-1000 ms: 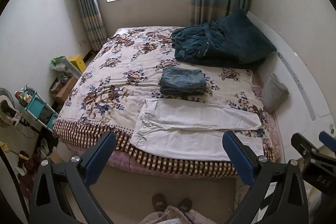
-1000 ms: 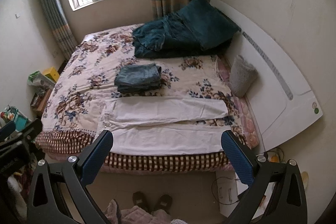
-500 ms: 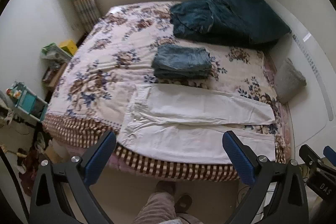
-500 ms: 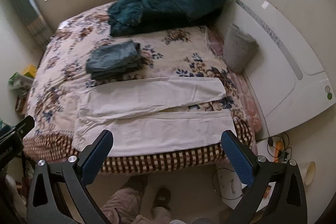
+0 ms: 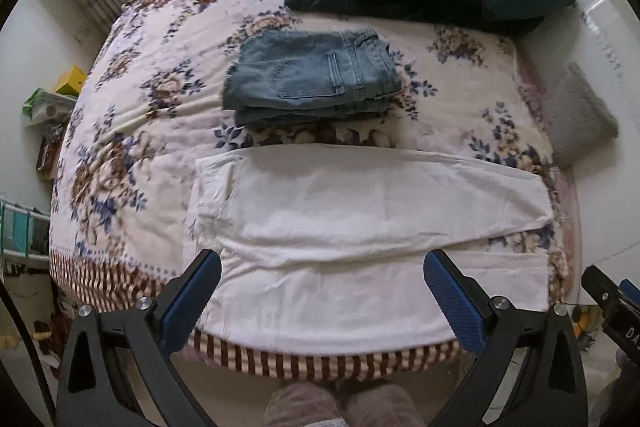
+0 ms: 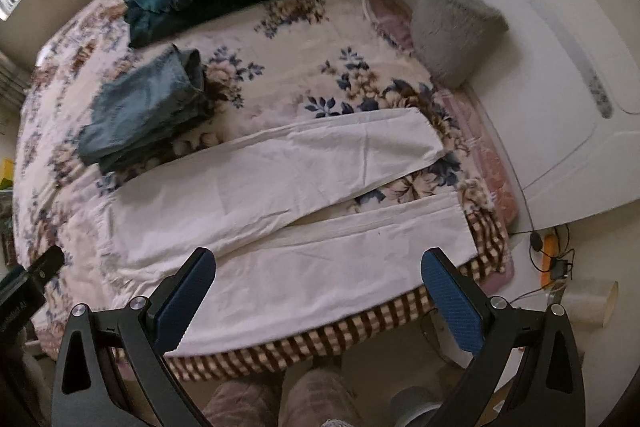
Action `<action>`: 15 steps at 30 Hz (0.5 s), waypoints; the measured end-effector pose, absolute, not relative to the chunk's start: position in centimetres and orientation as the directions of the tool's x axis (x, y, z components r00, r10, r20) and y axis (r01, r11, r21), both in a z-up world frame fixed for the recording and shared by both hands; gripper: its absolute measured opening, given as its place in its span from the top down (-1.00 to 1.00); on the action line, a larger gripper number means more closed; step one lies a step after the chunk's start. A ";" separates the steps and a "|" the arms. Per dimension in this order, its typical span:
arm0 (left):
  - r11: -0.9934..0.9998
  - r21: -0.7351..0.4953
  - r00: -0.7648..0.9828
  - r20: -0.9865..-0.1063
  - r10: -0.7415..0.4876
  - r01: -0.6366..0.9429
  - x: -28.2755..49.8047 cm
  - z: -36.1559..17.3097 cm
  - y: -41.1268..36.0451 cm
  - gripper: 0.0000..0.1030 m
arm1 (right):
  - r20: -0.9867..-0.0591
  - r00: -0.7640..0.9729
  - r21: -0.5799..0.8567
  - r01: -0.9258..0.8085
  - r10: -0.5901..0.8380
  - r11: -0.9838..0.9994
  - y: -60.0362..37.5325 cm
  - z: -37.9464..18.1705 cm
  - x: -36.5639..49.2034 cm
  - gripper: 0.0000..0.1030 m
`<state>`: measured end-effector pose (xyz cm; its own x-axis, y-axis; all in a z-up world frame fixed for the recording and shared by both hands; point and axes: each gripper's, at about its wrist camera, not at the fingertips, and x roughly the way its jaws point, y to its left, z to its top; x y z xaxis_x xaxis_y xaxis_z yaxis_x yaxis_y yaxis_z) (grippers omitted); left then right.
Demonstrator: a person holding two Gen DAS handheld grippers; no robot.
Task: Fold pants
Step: 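Move both tools down toward the hem ends of the white pants legs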
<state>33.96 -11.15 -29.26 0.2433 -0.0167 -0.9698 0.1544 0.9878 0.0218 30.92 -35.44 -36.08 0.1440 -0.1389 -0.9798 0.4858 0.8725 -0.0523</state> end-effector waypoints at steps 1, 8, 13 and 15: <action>0.987 0.034 0.231 -0.973 -0.003 0.157 35.3 -30.9 -11.7 -1.00 | -0.982 0.131 -0.059 0.485 -0.139 0.872 -35.7 -37.3 31.7 -1.00; 0.989 0.062 0.168 -0.985 0.039 0.135 41.8 -40.0 -13.6 -1.00 | -0.989 0.025 -0.121 0.441 -0.147 0.889 -39.9 -48.7 38.2 -1.00; 0.979 0.117 0.146 -0.985 0.093 0.168 45.1 -46.9 -14.9 -1.00 | -0.987 -0.057 -0.161 0.313 -0.150 0.936 -42.9 -56.9 41.8 -1.00; 0.968 0.151 0.148 -0.981 0.123 0.202 46.0 -49.0 -15.5 -1.00 | -0.978 -0.070 -0.210 0.243 -0.198 0.947 -43.8 -59.6 43.2 -1.00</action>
